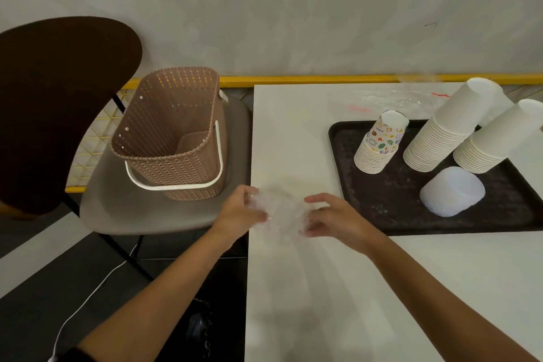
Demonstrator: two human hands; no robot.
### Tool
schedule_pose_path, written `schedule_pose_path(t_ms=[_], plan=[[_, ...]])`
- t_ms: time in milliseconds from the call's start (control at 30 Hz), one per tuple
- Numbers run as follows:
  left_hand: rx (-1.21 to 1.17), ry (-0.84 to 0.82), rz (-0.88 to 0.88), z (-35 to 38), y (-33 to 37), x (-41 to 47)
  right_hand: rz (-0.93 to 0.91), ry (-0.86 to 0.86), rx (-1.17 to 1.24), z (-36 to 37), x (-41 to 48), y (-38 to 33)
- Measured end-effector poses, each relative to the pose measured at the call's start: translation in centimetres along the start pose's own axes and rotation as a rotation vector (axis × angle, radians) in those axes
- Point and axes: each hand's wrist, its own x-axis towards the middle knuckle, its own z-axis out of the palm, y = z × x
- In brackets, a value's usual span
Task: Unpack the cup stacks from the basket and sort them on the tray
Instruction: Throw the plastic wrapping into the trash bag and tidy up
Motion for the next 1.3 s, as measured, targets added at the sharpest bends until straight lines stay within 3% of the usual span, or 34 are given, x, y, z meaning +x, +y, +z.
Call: schedule_pose_path(t_ms=[100,400,500,633,700,800,1000,1300], plan=[[0.200,0.172,0.157,-1.2,-2.1,-0.7,0.143,-0.041,0.243,2.9,0.0,1.1],[0.437,0.225,0.535,-7.7,-8.9,-5.0,0.235,-0.104,0.525,14.9,1.5,2.1],[0.387,0.164,0.417,-10.9,-10.7,-7.2,0.277,-0.170,0.501,18.7,2.2,2.5],[0.459,0.231,0.401,-15.3,-14.6,-9.1,0.323,-0.275,0.228,23.4,3.2,4.4],[0.383,0.227,0.355,-17.2,-16.8,-9.9,0.362,-0.290,0.124,25.6,3.7,5.9],[0.171,0.276,0.250,-19.4,-20.1,-11.4,0.409,-0.281,0.027,28.9,4.5,8.4],[-0.019,0.487,0.019,-21.8,-28.9,-14.3,0.489,-0.245,-0.169,33.2,7.1,15.9],[-0.130,0.570,-0.271,-20.6,-45.7,-12.6,0.421,-0.121,-0.720,34.3,13.8,31.5]])
